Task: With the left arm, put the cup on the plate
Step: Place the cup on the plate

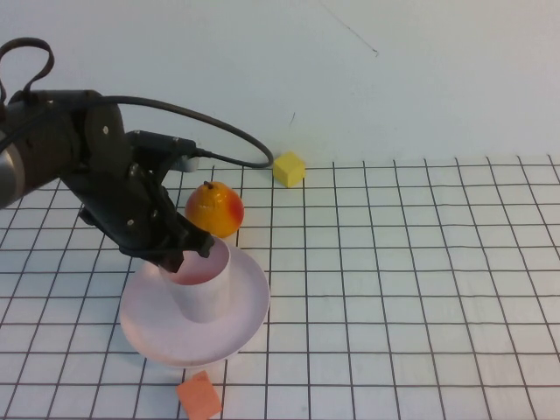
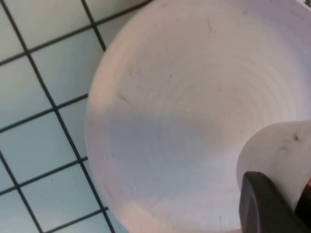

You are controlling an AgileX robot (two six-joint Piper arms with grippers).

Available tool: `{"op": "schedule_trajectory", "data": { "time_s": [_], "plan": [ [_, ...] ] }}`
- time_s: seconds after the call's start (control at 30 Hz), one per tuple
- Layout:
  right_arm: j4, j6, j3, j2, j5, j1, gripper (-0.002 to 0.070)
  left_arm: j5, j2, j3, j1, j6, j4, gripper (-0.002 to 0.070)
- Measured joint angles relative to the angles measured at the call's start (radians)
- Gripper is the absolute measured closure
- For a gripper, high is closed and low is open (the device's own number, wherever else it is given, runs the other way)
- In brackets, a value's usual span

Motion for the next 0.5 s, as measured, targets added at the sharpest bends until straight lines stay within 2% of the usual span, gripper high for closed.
{"op": "schedule_trajectory", "data": {
  "time_s": [0.5],
  "plan": [
    [0.0,0.0,0.0,0.0,0.0,0.0,0.0678,-0.098,0.098,0.0,-0.001,-0.049,0.033,0.0661]
  ]
}}
